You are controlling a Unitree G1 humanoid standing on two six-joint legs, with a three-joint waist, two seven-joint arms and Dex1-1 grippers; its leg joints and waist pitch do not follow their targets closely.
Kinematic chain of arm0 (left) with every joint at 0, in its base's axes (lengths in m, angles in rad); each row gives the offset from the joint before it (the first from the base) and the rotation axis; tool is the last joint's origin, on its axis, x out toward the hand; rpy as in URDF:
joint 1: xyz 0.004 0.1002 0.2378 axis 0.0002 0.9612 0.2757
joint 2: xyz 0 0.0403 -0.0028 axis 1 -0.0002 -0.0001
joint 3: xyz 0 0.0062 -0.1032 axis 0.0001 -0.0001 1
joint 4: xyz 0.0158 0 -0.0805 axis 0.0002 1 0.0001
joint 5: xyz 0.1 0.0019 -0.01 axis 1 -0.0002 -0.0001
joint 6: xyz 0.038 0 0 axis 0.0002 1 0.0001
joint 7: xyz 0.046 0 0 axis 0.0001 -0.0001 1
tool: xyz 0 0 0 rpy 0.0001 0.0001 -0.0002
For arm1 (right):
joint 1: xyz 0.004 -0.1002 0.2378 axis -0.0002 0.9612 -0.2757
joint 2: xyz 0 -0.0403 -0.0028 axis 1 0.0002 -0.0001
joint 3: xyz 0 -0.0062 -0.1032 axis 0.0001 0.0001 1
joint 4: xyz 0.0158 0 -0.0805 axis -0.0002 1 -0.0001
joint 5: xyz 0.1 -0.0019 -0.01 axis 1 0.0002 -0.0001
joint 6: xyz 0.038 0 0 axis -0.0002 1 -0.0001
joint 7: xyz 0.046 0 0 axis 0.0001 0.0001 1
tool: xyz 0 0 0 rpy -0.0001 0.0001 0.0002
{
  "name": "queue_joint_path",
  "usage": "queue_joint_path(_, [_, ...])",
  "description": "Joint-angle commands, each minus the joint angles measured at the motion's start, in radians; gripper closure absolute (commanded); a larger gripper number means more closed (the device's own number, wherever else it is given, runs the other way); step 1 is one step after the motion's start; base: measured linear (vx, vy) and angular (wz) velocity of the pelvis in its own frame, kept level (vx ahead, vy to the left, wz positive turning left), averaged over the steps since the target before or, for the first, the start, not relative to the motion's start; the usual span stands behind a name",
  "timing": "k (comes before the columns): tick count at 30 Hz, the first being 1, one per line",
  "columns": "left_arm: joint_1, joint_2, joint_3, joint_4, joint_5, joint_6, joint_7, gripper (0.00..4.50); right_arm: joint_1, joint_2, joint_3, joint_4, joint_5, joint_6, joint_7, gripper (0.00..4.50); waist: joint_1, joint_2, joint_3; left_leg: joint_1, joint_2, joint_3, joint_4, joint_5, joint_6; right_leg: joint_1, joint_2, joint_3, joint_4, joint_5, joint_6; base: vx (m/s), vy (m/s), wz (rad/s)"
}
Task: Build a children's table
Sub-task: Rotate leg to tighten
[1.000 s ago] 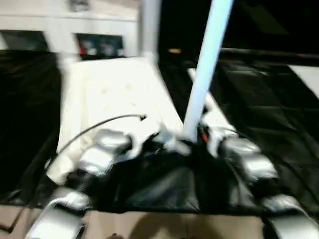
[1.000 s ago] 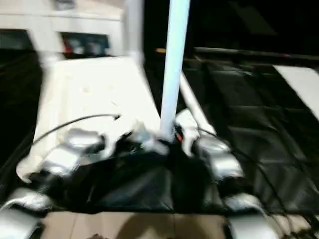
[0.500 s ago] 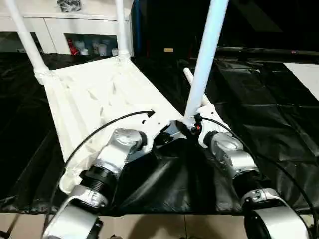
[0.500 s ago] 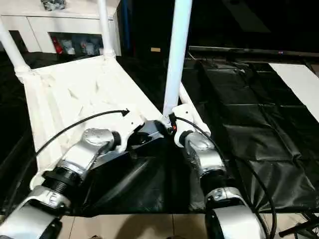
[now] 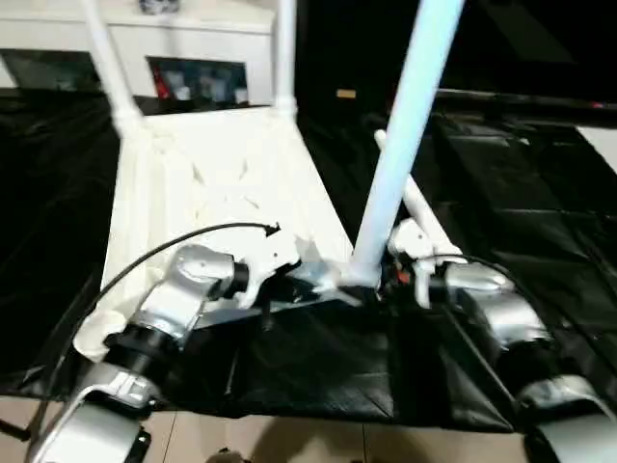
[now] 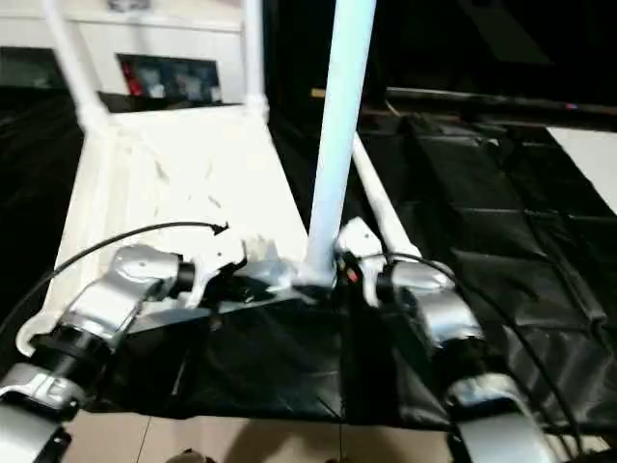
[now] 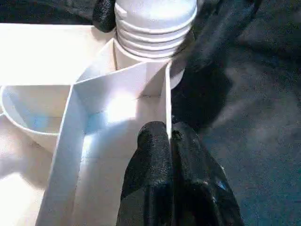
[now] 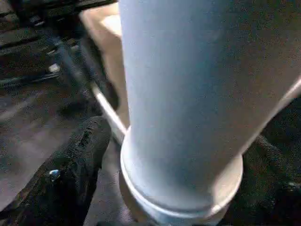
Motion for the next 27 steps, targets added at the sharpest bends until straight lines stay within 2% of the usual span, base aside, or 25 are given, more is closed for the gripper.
queue_joint_path(1, [-0.017, -0.007, -0.014, -0.045, -0.049, -0.021, -0.06, 4.5, 0.027, -0.01, 0.039, -0.046, 0.013, 0.029, 0.069, 0.82, 0.001, 0.002, -0.064, 0.013, 0.007, 0.015, -0.056, -0.237, 0.059, 0.058, -0.046, 0.036, -0.061, -0.207, -0.231, 0.0, 0.0, 0.0])
queue_joint_path(4, [-0.018, -0.001, -0.015, -0.049, -0.06, -0.01, -0.083, 4.5, 0.035, -0.015, 0.046, -0.065, 0.017, 0.039, 0.094, 1.02, 0.009, 0.003, -0.063, 0.013, 0.008, 0.013, -0.059, -0.241, 0.05, 0.057, -0.048, 0.036, -0.065, -0.248, -0.211, 0.0, 0.0, 0.0])
queue_joint_path(6, [-0.019, 0.0, -0.015, -0.048, -0.061, -0.011, -0.088, 4.5, 0.039, -0.014, 0.047, -0.073, 0.017, 0.047, 0.102, 1.02, 0.01, 0.003, -0.063, 0.014, 0.008, 0.013, -0.059, -0.24, 0.045, 0.055, -0.047, 0.036, -0.065, -0.247, -0.21, 0.0, 0.0, 0.0])
queue_joint_path(7, [-0.019, -0.001, -0.014, -0.048, -0.061, -0.013, -0.09, 4.5, 0.043, -0.012, 0.049, -0.082, 0.018, 0.055, 0.105, 1.26, 0.009, 0.003, -0.064, 0.013, 0.008, 0.012, -0.059, -0.235, 0.043, 0.056, -0.047, 0.036, -0.063, -0.24, -0.209, 0.0, 0.0, 0.0])
queue_joint_path(10, [-0.019, -0.008, -0.01, -0.044, -0.059, -0.017, -0.082, 4.5, 0.054, -0.008, 0.055, -0.101, 0.021, 0.07, 0.102, 1.35, 0.01, 0.001, -0.066, 0.01, 0.007, 0.012, -0.058, -0.217, 0.043, 0.058, -0.049, 0.036, -0.061, -0.225, -0.209, 0.0, 0.0, 0.0])
queue_joint_path(11, [-0.018, -0.012, -0.009, -0.042, -0.057, -0.017, -0.072, 4.5, 0.055, -0.003, 0.052, -0.097, 0.021, 0.07, 0.091, 1.58, 0.01, -0.001, -0.066, 0.008, 0.006, 0.012, -0.058, -0.214, 0.043, 0.059, -0.048, 0.036, -0.062, -0.23, -0.205, 0.0, 0.0, 0.0])
queue_joint_path(12, [-0.02, -0.021, -0.003, -0.037, -0.055, -0.012, -0.046, 4.5, 0.052, 0.012, 0.041, -0.083, 0.016, 0.06, 0.054, 1.58, 0.01, 0.001, -0.066, 0.007, 0.007, 0.011, -0.058, -0.209, 0.042, 0.059, -0.05, 0.036, -0.06, -0.229, -0.204, 0.0, 0.0, 0.0])
queue_joint_path(14, [-0.023, -0.033, 0.004, -0.03, -0.05, -0.005, -0.015, 4.5, 0.047, 0.032, 0.023, -0.064, 0.012, 0.041, 0.002, 1.69, 0.007, -0.002, -0.066, 0.006, 0.006, 0.01, -0.059, -0.208, 0.036, 0.059, -0.051, 0.036, -0.061, -0.235, -0.199, 0.0, 0.0, 0.0])
queue_joint_path(15, [-0.031, -0.048, 0.013, -0.016, -0.043, -0.001, 0.027, 4.5, 0.035, 0.055, 0.004, -0.035, 0.005, 0.038, -0.067, 1.73, 0.006, -0.005, -0.065, 0.005, 0.005, 0.01, -0.059, -0.21, 0.034, 0.06, -0.051, 0.035, -0.062, -0.245, -0.196, 0.0, 0.0, 0.0])
queue_joint_path(16, [-0.046, -0.078, 0.03, 0.011, -0.026, 0.005, 0.112, 4.5, 0.01, 0.094, -0.026, 0.02, -0.013, 0.041, -0.2, 1.73, 0.002, -0.003, -0.063, 0.005, 0.003, 0.009, -0.06, -0.215, 0.026, 0.057, -0.052, 0.036, -0.066, -0.272, -0.185, 0.0, 0.0, 0.0])
queue_joint_path(18, [-0.064, -0.117, 0.047, 0.037, -0.002, 0.032, 0.219, 4.5, -0.012, 0.137, -0.052, 0.067, -0.022, 0.049, -0.32, 1.76, -0.007, -0.004, -0.064, 0.004, 0.0, 0.007, -0.061, -0.221, 0.007, 0.059, -0.052, 0.034, -0.068, -0.315, -0.171, 0.0, 0.0, 0.0])
queue_joint_path(20, [-0.079, -0.158, 0.061, 0.051, 0.019, 0.088, 0.321, 4.5, -0.029, 0.182, -0.077, 0.103, -0.024, 0.066, -0.435, 1.76, -0.018, -0.006, -0.063, 0.004, -0.001, 0.007, -0.061, -0.225, 0.004, 0.058, -0.052, 0.034, -0.073, -0.347, -0.154, 0.0, 0.0, 0.0])
queue_joint_path(22, [-0.089, -0.214, 0.071, 0.049, 0.027, 0.129, 0.407, 4.5, -0.04, 0.235, -0.078, 0.127, -0.042, 0.071, -0.539, 1.77, -0.023, -0.008, -0.063, 0.0, -0.003, 0.006, -0.061, -0.218, 0.01, 0.061, -0.052, 0.032, -0.075, -0.356, -0.147, 0.0, 0.0, 0.0])
queue_joint_path(27, [-0.086, -0.276, 0.051, 0.029, 0.04, 0.145, 0.464, 4.5, -0.051, 0.297, -0.06, 0.153, -0.074, 0.058, -0.632, 1.77, -0.025, -0.006, -0.065, 0.001, -0.003, 0.008, -0.059, -0.208, 0.024, 0.057, -0.049, 0.033, -0.076, -0.328, -0.149, 0.0, 0.0, 0.0])
